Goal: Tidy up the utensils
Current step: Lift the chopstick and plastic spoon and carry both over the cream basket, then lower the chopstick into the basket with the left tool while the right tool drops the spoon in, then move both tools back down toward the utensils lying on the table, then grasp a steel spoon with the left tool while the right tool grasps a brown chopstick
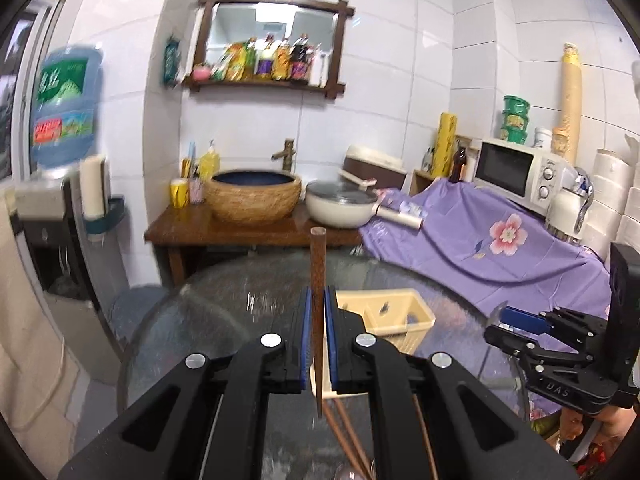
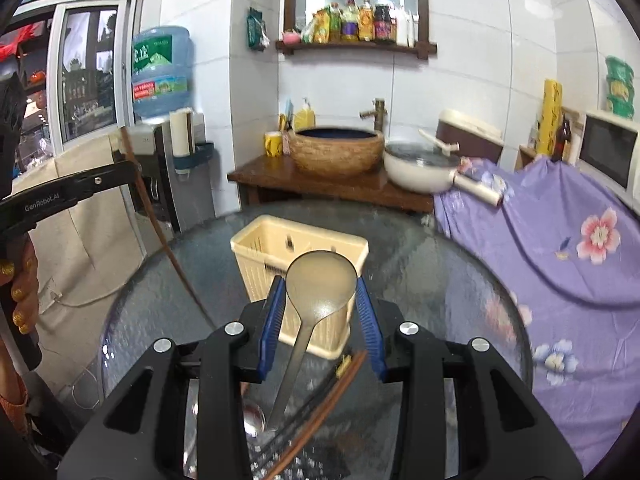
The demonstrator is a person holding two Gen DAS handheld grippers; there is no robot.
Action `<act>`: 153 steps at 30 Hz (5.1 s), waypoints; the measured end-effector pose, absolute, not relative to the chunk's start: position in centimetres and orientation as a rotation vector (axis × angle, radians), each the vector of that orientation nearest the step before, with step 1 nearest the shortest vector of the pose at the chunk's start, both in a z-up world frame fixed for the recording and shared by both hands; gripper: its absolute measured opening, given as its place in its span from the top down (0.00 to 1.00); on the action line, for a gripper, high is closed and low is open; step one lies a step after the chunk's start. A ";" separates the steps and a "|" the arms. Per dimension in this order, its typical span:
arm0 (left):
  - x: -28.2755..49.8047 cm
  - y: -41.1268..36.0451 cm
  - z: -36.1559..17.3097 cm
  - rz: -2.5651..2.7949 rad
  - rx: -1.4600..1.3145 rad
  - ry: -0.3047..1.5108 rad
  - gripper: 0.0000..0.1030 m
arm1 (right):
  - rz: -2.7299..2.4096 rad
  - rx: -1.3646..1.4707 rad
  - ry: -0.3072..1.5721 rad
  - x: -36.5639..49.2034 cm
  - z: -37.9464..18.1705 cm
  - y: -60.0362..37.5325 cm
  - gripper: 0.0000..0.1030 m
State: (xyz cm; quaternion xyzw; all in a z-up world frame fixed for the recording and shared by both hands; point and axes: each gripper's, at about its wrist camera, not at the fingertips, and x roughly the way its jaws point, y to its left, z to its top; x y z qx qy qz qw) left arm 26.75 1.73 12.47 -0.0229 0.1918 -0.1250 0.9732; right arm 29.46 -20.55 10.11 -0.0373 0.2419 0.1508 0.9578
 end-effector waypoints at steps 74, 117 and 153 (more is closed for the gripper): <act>23.5 -0.9 -8.2 -0.198 0.003 0.858 0.31 | 0.087 0.030 0.892 31.7 -8.8 -21.5 0.53; 24.4 -4.2 -9.9 -0.128 -0.017 0.900 0.47 | 0.089 -0.019 0.947 30.8 -9.8 -24.0 0.68; 27.3 -2.1 -9.3 -0.143 -0.018 0.903 0.55 | 0.098 -0.037 0.996 40.8 -9.7 -21.6 0.68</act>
